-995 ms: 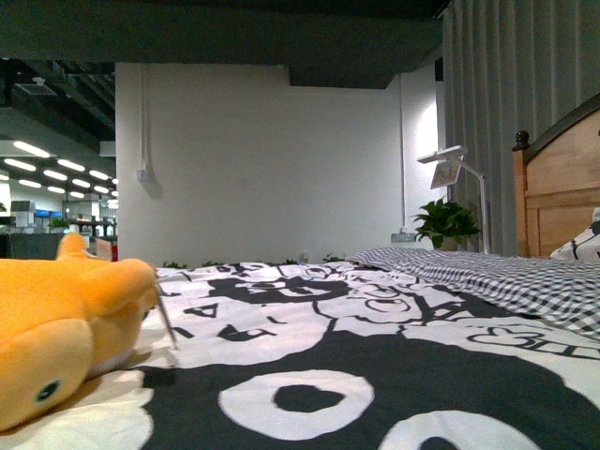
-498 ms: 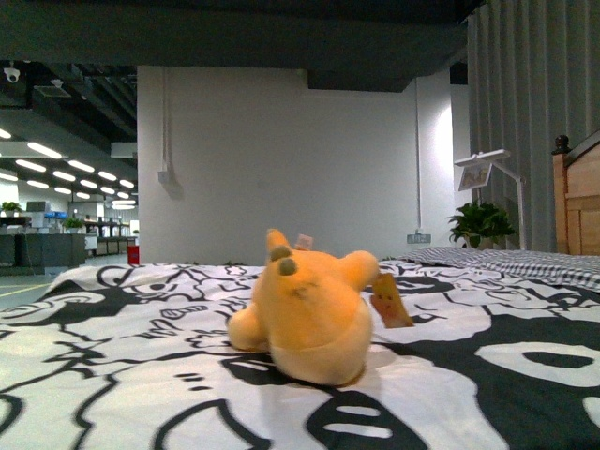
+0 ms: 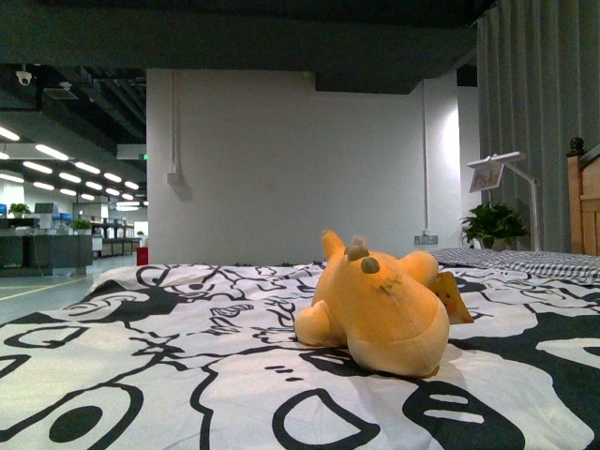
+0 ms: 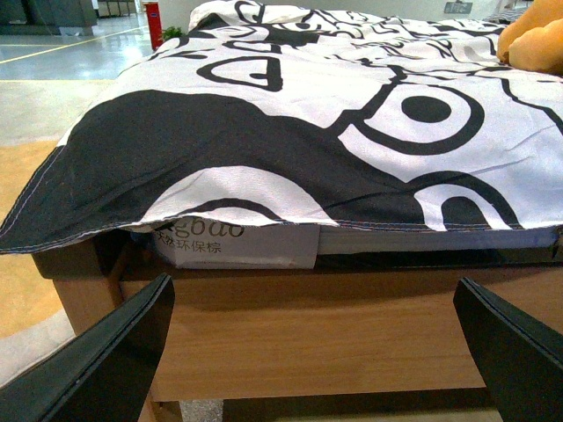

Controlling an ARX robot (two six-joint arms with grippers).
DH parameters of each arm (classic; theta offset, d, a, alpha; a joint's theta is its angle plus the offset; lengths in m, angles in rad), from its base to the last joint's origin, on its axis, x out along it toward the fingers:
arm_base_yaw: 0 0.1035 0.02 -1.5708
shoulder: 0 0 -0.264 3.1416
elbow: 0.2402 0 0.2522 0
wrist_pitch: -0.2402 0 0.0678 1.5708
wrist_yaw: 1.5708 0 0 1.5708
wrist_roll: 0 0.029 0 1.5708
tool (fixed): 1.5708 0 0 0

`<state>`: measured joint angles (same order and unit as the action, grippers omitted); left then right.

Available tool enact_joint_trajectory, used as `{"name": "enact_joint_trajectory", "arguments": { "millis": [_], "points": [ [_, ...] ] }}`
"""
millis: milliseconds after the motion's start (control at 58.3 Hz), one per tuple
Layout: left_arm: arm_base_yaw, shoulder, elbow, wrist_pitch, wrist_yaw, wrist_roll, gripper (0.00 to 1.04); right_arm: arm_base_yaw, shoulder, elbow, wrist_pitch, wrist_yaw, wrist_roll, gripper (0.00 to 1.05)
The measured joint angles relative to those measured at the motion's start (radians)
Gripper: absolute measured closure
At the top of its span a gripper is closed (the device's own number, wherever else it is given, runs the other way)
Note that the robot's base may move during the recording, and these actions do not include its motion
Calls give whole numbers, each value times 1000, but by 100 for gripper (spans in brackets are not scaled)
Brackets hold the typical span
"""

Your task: Put away toys

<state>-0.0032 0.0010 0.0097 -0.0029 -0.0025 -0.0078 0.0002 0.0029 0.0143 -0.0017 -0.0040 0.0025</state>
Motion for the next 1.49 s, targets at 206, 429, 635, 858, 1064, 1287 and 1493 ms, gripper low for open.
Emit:
{"name": "enact_joint_trajectory", "arguments": {
  "millis": [206,429,635,858,1064,1287,1493],
  "points": [
    [0,0,0,0,0,0,6,0,0,0,0,0,0,7],
    [0,0,0,0,0,0,6,0,0,0,0,0,0,7],
    [0,1,0,0,2,0,6,0,0,0,0,1,0,7],
    [0,1,0,0,2,0,6,97,120,14,-5,287,127,7],
    [0,1,0,0,2,0,6,164,346,78,222,262,166,7],
    [0,1,0,0,2,0,6,232,722,200,551,223,169,7],
    [0,1,0,0,2,0,6,323,949,316,718,288,137,7]
  ]
}}
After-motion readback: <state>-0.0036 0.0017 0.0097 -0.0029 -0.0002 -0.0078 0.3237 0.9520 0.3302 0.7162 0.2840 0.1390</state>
